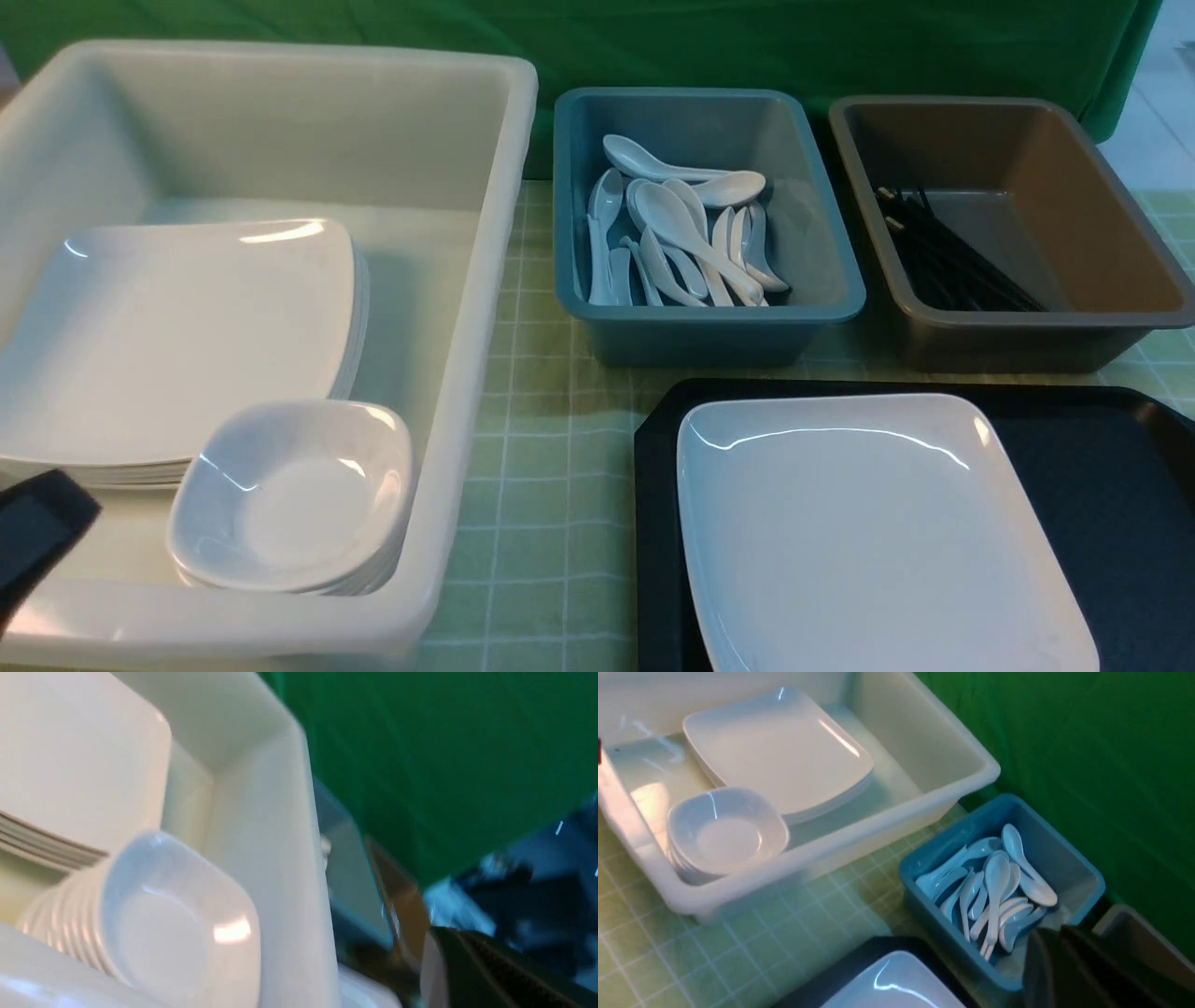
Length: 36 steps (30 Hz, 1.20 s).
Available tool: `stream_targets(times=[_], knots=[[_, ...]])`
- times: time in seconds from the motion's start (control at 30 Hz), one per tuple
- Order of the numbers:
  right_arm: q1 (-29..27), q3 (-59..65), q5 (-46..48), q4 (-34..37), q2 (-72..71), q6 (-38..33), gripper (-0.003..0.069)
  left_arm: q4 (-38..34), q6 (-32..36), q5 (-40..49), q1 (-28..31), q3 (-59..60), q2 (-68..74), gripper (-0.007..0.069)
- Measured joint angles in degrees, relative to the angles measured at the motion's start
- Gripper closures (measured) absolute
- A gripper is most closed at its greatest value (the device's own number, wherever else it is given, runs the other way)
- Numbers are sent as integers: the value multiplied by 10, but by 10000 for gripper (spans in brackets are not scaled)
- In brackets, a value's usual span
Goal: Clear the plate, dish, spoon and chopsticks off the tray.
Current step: Use the left arm to grab a plate from the dinner plate
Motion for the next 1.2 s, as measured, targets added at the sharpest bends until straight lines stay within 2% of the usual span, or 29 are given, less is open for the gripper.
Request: stream_targets(times=[0.03, 0.13, 0.2, 0.3, 0.37, 0.43, 0.53, 0.57, 0.6, 0.63, 0.67, 0.7, 0.77, 0.87, 0.93, 1.0, 1.03, 1.1, 1.2], knots=[[0, 51, 0, 0, -44, 10, 648, -4, 40, 85, 0, -60, 77, 638], [0, 114, 0, 0, -93, 22, 646, -18, 104, 186, 0, -124, 181, 638], [0, 163, 1, 1, -134, 27, 644, -34, 154, 284, 0, -179, 271, 638], [0, 214, 3, 1, -186, 33, 641, -64, 192, 346, -10, -227, 394, 637], [0, 231, 3, 1, -208, 33, 640, -71, 193, 347, -28, -235, 436, 637], [0, 243, 3, 1, -228, 33, 640, -74, 187, 342, -61, -236, 469, 637], [0, 276, 3, -2, -269, 34, 634, -65, 122, 276, -218, -237, 528, 636], [0, 278, 3, -3, -274, 34, 634, -61, 114, 271, -228, -237, 534, 636], [0, 287, 4, -6, -284, 34, 630, -41, 71, 215, -326, -243, 560, 635], [0, 288, 4, -7, -287, 34, 629, -39, 60, 203, -335, -245, 564, 635], [0, 291, 4, -8, -290, 34, 629, -29, 43, 187, -370, -247, 578, 633], [0, 297, 4, -10, -297, 34, 627, -11, 3, 157, -421, -257, 605, 627], [0, 303, 4, -11, -301, 34, 624, 19, -73, 122, -482, -275, 657, 599], [0, 306, 3, -12, -302, 34, 622, 35, -109, 101, -509, -286, 698, 563], [0, 311, 1, -12, -302, 34, 619, 41, -139, 67, -524, -303, 755, 499], [0, 315, -1, -12, -302, 34, 617, 38, -151, 42, -527, -315, 793, 440], [0, 315, -1, -12, -302, 34, 617, 38, -151, 42, -527, -315, 793, 440], [0, 315, -1, -14, -302, 31, 615, 24, -155, 10, -527, -323, 831, 353], [0, 315, -1, -15, -302, 26, 610, 12, -158, -13, -527, -323, 854, 280]])
